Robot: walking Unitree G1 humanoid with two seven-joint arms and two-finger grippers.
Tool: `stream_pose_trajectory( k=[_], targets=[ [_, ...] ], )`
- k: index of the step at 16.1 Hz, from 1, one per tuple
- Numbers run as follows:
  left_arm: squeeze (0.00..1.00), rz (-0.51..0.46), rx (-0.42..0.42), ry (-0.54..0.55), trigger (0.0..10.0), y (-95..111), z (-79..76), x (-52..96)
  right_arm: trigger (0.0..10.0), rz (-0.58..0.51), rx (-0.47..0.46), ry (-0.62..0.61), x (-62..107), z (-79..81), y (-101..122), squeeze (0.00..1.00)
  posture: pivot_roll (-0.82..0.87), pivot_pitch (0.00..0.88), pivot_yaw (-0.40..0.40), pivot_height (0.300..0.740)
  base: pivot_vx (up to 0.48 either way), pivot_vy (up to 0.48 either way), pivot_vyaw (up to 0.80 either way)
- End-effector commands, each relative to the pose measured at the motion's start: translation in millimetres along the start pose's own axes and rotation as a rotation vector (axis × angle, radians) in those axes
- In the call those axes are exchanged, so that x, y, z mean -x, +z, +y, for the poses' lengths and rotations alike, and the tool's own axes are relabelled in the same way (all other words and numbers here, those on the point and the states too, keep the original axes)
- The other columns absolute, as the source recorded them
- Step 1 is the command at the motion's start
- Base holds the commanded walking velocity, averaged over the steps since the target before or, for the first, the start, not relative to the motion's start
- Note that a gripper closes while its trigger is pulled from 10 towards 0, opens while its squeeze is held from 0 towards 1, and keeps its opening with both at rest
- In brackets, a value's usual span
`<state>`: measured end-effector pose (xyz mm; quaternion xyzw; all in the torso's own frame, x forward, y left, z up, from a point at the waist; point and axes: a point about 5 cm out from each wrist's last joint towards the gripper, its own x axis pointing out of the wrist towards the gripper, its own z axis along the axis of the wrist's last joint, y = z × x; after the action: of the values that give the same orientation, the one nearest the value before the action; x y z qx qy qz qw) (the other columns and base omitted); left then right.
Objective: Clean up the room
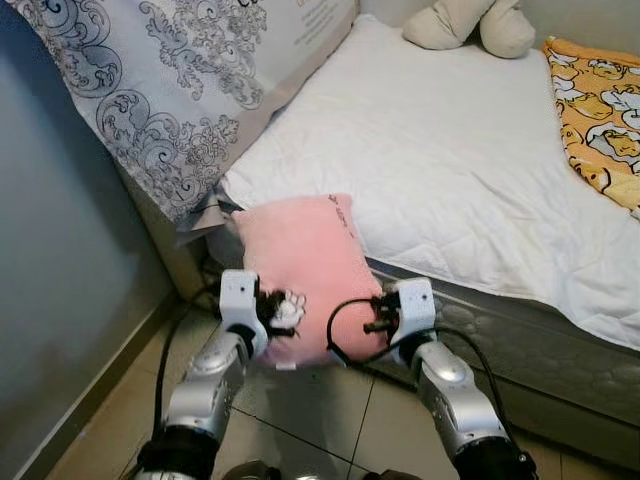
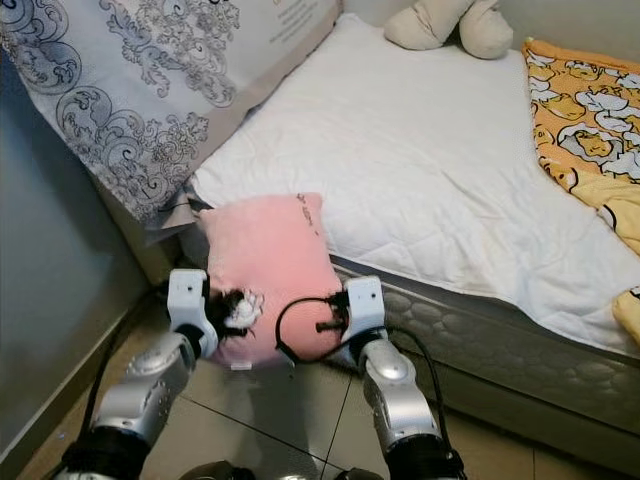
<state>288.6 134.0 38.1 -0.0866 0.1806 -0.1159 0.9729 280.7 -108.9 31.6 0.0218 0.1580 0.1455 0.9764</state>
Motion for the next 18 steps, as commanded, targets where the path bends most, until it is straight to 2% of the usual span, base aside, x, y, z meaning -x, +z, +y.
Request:
stream_pose_trajectory(
  k=[1, 2, 4, 5, 6, 9, 11, 13, 15, 17, 18],
  targets=[
    [0.00, -0.118, -0.056, 0.050, 10.0, 29, 11.1, -0.5, 10.0, -0.141, 0.055, -0.060, -1.6, -13.5, 31, 0.00, -0.04, 0.000, 0.002, 0.740, 0.000, 0.000, 0.00],
    [0.00, -0.209, -0.106, 0.037, 10.0, 52, 8.6, -3.9, 10.0, -0.254, 0.104, -0.061, -5.7, -9.7, 56, 0.00, -0.04, 0.000, 0.003, 0.740, 0.000, 0.000, 0.00],
    [0.00, -0.276, -0.132, 0.019, 10.0, 69, 6.3, -6.3, 10.0, -0.312, 0.113, -0.069, -8.4, -8.3, 69, 0.00, -0.04, 0.000, 0.004, 0.740, 0.322, 0.319, 0.00],
    [0.00, -0.366, -0.188, -0.011, 10.0, 97, 1.2, -8.1, 10.0, -0.384, 0.116, -0.082, -12.2, -7.1, 88, 0.00, -0.04, 0.000, 0.003, 0.740, 0.315, 0.364, 0.00],
    [0.00, -0.390, -0.212, -0.021, 10.0, 105, -1.0, -8.1, 10.0, -0.401, 0.119, -0.086, -13.3, -6.9, 93, 0.00, -0.04, 0.000, 0.005, 0.740, 0.315, 0.364, 0.00],
    [0.00, -0.500, -0.299, -0.094, 10.0, 136, -15.0, -6.0, 10.0, -0.517, 0.163, -0.101, -17.1, -3.2, 126, 0.00, -0.04, 0.000, 0.007, 0.740, 0.316, 0.361, 0.00],
    [0.00, -0.527, -0.291, -0.111, 10.0, 146, -18.9, -6.7, 10.0, -0.596, 0.184, -0.103, -17.1, -1.5, 148, 0.00, -0.04, 0.000, 0.011, 0.740, 0.309, 0.368, 0.00],
    [0.00, -0.520, -0.295, -0.115, 10.0, 147, -17.9, -9.1, 10.0, -0.619, 0.200, -0.133, -17.8, -5.7, 155, 0.00, -0.04, 0.000, 0.011, 0.740, 0.307, 0.368, 0.00],
    [0.00, -0.514, -0.300, -0.119, 10.0, 147, -16.9, -9.9, 10.0, -0.601, 0.200, -0.164, -19.5, -10.8, 154, 0.00, -0.04, 0.000, 0.011, 0.740, 0.307, 0.368, 0.00],
    [0.00, -0.508, -0.308, -0.131, 10.0, 148, -15.7, -10.4, 10.0, -0.567, 0.180, -0.220, -21.1, -20.7, 147, 0.00, -0.04, 0.000, 0.014, 0.740, 0.360, 0.315, -0.68],
    [0.00, -0.499, -0.305, -0.137, 10.0, 147, -15.2, -11.3, 8.9, -0.557, 0.178, -0.229, -21.7, -22.6, 146, 0.00, -0.04, 0.000, 0.014, 0.740, 0.386, 0.285, -0.68]
  ],
)
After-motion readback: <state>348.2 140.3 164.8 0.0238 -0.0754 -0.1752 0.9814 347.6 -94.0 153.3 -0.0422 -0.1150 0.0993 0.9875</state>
